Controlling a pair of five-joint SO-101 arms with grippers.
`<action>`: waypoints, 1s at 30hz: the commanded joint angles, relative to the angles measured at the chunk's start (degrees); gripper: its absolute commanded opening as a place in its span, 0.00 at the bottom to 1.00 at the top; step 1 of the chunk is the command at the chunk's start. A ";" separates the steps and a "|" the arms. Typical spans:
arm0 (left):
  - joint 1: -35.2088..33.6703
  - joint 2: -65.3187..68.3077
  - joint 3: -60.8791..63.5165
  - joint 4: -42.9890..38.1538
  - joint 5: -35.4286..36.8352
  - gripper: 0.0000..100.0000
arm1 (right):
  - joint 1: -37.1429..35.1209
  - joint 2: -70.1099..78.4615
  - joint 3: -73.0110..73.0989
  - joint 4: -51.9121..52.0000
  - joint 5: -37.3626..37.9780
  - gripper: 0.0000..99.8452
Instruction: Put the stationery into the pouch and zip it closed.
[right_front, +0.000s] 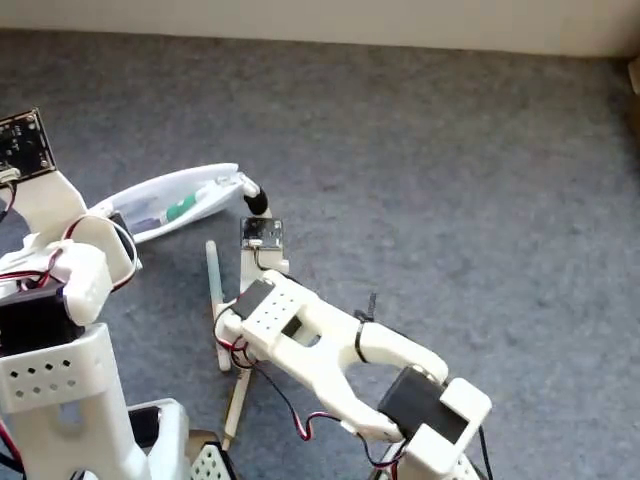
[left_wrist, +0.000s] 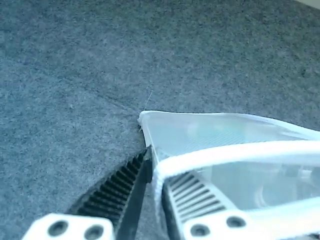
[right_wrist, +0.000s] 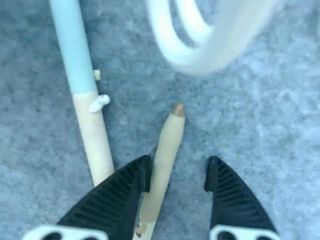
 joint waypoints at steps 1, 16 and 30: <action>-0.57 -1.19 -3.21 -2.46 0.44 0.01 | 2.15 0.92 -2.68 -1.71 -0.44 0.06; -0.57 -1.19 -3.12 -2.37 0.44 0.01 | 2.24 1.54 -2.77 6.29 4.13 0.01; -0.31 -1.19 -3.12 -2.37 0.62 0.01 | 2.24 -35.82 7.16 13.23 12.31 0.01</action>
